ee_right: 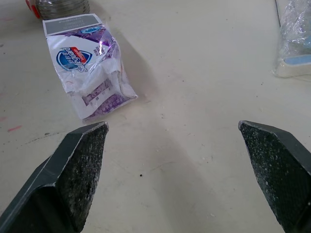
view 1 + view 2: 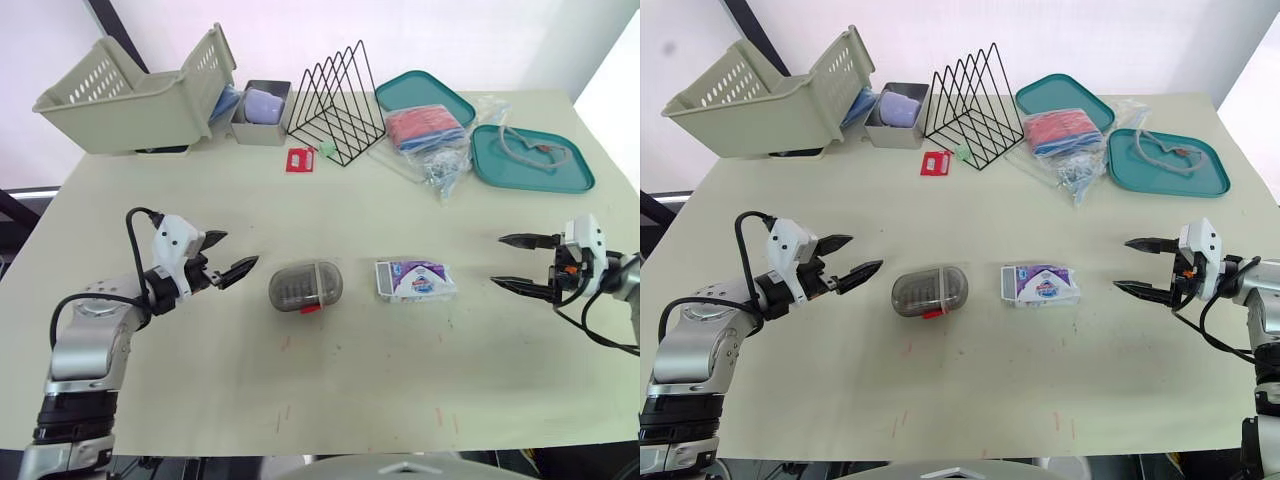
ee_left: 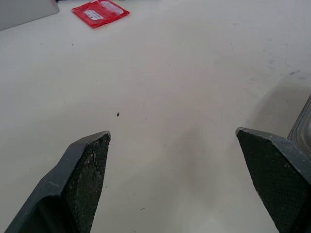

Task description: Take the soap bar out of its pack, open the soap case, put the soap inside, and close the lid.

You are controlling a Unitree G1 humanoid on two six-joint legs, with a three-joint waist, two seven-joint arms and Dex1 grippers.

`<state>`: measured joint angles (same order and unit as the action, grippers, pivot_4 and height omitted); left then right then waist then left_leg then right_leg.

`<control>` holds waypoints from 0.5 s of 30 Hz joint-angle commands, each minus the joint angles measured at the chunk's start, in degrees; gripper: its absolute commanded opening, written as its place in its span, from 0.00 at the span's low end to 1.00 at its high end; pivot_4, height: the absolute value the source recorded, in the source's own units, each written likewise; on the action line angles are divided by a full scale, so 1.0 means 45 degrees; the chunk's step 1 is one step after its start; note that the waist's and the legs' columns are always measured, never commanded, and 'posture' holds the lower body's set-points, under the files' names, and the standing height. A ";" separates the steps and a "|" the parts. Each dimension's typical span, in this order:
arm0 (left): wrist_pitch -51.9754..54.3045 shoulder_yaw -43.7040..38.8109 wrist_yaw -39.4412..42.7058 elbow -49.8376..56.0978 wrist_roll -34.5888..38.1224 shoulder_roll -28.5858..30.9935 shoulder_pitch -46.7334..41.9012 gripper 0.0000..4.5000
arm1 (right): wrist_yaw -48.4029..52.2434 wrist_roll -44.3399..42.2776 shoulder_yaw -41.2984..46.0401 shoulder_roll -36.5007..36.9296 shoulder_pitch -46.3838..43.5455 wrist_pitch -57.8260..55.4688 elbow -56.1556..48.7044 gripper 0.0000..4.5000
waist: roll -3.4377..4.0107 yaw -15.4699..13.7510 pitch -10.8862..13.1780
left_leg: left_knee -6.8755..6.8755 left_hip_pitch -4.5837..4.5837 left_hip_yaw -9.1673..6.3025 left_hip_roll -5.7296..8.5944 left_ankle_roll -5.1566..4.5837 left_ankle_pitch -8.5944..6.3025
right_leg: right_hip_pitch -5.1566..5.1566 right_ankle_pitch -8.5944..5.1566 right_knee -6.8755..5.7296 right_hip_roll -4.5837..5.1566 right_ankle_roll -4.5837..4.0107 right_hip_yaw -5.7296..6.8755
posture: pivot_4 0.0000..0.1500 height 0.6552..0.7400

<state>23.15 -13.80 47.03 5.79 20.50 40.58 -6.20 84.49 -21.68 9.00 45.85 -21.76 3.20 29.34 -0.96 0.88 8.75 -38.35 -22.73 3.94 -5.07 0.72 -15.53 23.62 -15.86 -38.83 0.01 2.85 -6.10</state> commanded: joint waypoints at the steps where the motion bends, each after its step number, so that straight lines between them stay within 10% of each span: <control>1: -0.0213 -0.0383 -0.0118 0.0415 0.0041 0.0149 0.0242 0.99 | -0.0071 -0.0310 0.0504 0.0330 0.0098 -0.0018 -0.0544 1.00 | 0.0000 -0.0002 0.0000 | 0.0000 0.0000 0.0000 0.0000 0.0000 0.0000 | 0.0000 0.0000 0.0000 0.0000 0.0000 0.0000 | 1.00 1.00; 15: -0.0837 -0.0308 0.0258 0.0551 0.0270 0.0067 0.0319 0.99 | -0.0491 -0.0358 0.0373 0.0435 -0.0220 -0.1075 -0.1357 1.00 | 0.0000 -0.0006 0.0000 | -0.0002 0.0000 0.0002 0.0000 0.0000 0.0000 | 0.0000 0.0000 -0.0002 0.0000 0.0000 -0.0002 | 1.00 1.00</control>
<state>20.72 -13.78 47.66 6.27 20.54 40.25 -4.30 82.11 -22.09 9.52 46.65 -21.56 -1.20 24.90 -0.97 0.85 8.75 -38.36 -22.73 3.95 -5.07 0.72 -15.53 23.62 -15.86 -38.84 0.01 2.85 -6.10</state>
